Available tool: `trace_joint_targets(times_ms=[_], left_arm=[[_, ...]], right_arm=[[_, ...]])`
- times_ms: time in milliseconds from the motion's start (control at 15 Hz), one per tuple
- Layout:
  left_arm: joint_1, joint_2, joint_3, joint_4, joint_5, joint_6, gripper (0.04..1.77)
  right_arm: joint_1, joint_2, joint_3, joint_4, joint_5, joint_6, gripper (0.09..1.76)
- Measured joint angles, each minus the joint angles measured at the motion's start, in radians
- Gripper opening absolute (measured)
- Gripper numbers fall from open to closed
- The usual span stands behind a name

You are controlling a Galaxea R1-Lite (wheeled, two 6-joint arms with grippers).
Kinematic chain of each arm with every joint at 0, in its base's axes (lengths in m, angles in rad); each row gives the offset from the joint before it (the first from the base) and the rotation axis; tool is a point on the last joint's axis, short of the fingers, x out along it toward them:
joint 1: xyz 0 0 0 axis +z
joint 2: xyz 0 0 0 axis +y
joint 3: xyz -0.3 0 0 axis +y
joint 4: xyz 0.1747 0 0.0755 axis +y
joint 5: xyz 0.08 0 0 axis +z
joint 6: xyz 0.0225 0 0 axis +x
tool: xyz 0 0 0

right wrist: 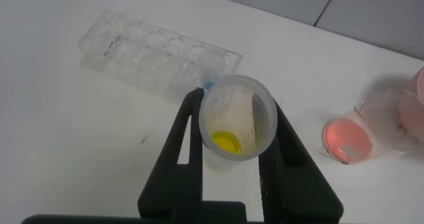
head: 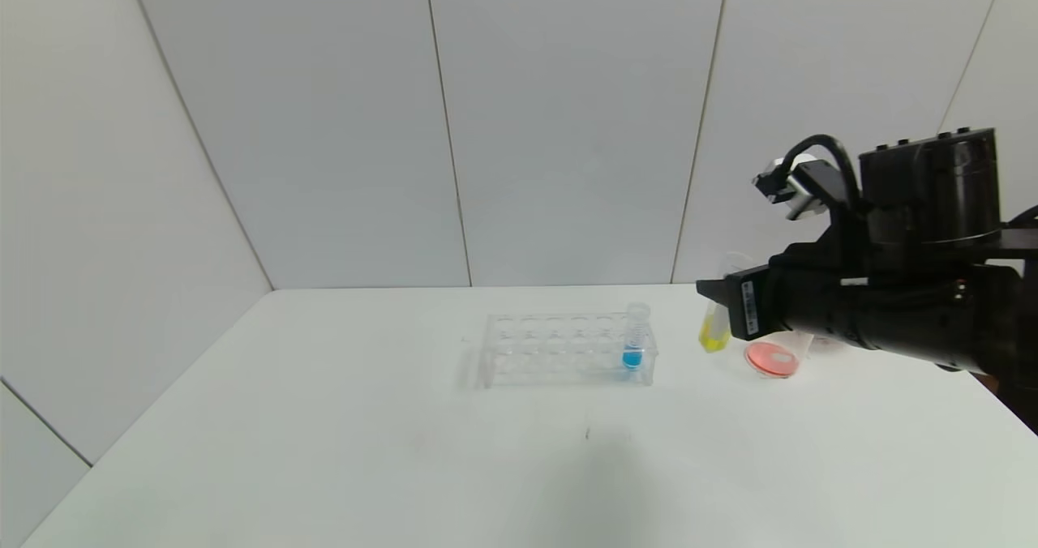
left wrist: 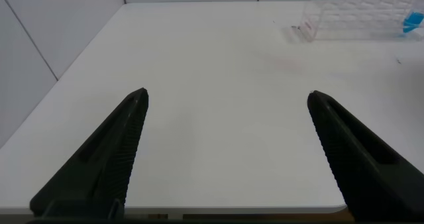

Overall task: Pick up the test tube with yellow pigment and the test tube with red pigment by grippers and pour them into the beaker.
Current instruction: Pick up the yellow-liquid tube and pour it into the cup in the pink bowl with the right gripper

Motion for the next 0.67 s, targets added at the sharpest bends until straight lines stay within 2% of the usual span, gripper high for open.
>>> trace_joint_targets(times_ms=[133, 400, 667], left_arm=[[0.000, 0.000, 0.000, 0.000, 0.000, 0.000, 1.72], [0.000, 0.000, 0.000, 0.000, 0.000, 0.000, 1.72], [0.000, 0.000, 0.000, 0.000, 0.000, 0.000, 1.72]], right_arm=[[-0.085, -0.044, 0.029, 0.009, 0.110, -0.060, 0.54], [-0.249, -0.086, 0.053, 0.020, 0.266, -0.159, 0.54], [-0.428, -0.087, 0.026, 0.122, 0.480, -0.270, 0.54]])
